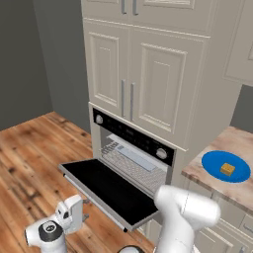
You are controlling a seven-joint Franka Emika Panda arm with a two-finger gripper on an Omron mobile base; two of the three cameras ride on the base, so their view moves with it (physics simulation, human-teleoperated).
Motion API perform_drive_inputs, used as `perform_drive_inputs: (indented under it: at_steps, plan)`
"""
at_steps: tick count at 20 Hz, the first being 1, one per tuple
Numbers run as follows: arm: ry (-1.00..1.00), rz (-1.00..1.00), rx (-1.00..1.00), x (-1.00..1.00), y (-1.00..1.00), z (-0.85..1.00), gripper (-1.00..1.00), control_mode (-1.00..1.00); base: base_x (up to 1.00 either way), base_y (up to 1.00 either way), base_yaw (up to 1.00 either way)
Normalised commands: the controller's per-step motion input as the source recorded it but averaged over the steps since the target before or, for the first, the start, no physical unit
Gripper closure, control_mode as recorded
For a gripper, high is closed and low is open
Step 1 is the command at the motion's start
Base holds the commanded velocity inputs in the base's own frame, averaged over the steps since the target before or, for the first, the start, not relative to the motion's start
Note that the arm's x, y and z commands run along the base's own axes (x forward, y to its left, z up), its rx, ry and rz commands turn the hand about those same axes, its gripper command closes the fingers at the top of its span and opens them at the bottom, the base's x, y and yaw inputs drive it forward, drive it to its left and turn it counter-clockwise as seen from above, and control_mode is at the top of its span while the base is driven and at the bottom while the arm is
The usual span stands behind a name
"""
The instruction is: Take the baked cake out of the oven and place it on the plate for cooling. Then close the oven door.
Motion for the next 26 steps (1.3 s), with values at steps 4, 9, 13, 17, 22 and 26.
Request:
perform_drive_inputs:
  at_steps: [4,9,13,17,22,26]
  plan:
    - [-0.08,-0.11,-0.21,0.08,-0.01,-0.47,-1.0,-1.0,0.0,0.0,0.0]
    - [-0.09,-0.12,-0.2,0.2,-0.1,-0.47,-1.0,-1.0,0.0,0.0,0.0]
    - [-0.09,-0.12,-0.2,0.36,-0.16,-0.46,-1.0,-1.0,0.0,0.0,0.0]
    - [-0.08,-0.11,-0.17,0.35,-0.14,-0.39,-1.0,-1.0,0.0,0.0,0.0]
    - [-0.06,-0.08,-0.13,0.27,-0.03,-0.37,-1.0,-1.0,0.0,0.0,0.0]
    - [-0.06,-0.04,-0.09,0.24,0.0,-0.44,-1.0,-1.0,0.0,0.0,0.0]
